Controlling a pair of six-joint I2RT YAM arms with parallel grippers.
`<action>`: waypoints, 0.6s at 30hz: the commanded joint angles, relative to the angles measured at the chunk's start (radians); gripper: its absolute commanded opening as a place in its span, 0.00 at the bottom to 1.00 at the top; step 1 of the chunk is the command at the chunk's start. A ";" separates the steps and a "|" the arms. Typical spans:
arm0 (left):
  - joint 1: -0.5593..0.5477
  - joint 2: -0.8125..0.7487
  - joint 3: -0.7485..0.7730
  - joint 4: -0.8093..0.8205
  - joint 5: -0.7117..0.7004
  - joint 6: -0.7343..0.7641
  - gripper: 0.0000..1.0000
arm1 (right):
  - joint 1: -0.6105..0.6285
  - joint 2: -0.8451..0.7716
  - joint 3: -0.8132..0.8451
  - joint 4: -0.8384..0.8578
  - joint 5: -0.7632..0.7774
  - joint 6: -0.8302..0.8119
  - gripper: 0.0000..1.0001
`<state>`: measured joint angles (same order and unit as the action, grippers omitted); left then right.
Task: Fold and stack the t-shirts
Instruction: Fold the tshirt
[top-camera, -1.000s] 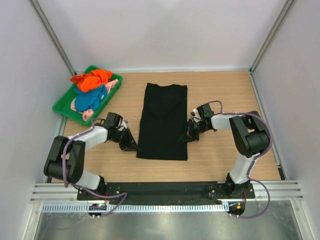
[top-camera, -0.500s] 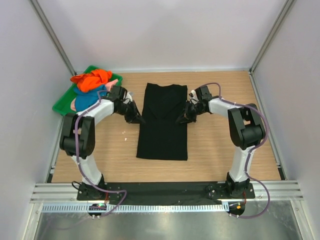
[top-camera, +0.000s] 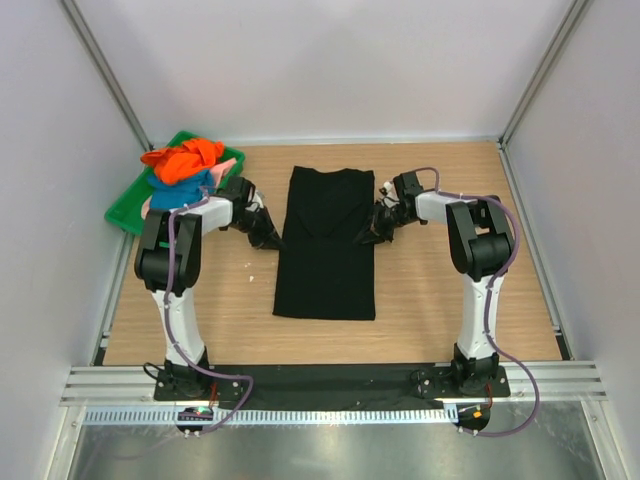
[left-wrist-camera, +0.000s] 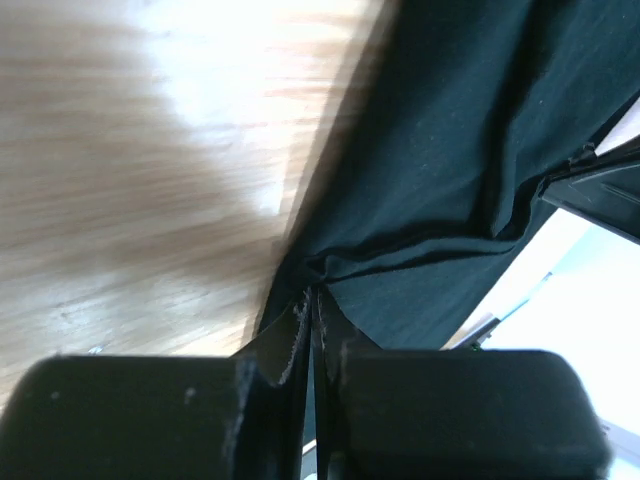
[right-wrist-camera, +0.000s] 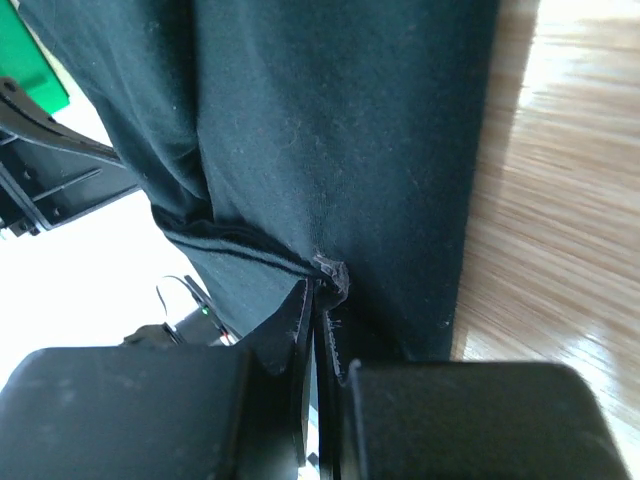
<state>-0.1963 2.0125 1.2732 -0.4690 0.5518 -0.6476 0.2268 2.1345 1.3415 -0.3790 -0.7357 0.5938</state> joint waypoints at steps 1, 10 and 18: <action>0.012 -0.006 -0.049 -0.016 -0.068 0.009 0.02 | 0.005 0.038 0.008 -0.043 0.053 -0.089 0.08; 0.009 -0.165 -0.264 -0.025 -0.104 0.009 0.02 | 0.014 -0.033 -0.146 -0.026 0.045 -0.114 0.08; -0.009 -0.357 -0.400 -0.023 -0.090 -0.014 0.03 | 0.063 -0.139 -0.318 0.057 0.055 -0.068 0.08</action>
<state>-0.1974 1.7180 0.8890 -0.4503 0.5087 -0.6693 0.2726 2.0178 1.1011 -0.3077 -0.8135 0.5392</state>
